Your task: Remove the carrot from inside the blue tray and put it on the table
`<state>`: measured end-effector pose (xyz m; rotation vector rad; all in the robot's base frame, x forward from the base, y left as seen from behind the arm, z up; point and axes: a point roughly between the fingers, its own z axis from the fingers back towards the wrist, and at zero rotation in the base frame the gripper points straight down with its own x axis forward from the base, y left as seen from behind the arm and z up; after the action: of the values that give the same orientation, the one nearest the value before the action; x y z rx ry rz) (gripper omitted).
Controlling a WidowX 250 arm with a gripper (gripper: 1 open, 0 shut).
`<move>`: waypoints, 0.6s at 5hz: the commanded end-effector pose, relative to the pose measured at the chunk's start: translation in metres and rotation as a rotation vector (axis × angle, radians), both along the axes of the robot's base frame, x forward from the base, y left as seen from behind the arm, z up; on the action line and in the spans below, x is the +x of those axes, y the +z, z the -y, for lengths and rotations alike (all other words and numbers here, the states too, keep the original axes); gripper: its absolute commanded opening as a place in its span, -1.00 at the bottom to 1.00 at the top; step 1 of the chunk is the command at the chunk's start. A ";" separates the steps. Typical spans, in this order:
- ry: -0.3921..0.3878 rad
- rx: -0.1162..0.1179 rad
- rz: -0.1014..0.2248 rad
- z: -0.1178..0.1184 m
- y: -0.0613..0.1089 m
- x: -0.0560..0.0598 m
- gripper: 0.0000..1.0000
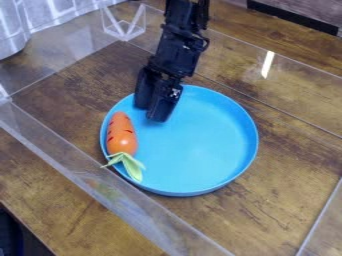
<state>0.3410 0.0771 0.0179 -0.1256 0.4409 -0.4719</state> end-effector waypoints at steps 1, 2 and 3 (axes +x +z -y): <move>0.068 0.001 -0.060 -0.027 -0.021 -0.014 -1.00; 0.071 0.007 -0.068 -0.029 -0.017 -0.014 -1.00; 0.074 0.011 -0.075 -0.031 -0.011 -0.013 1.00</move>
<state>0.3321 0.0961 0.0125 -0.1458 0.5075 -0.4246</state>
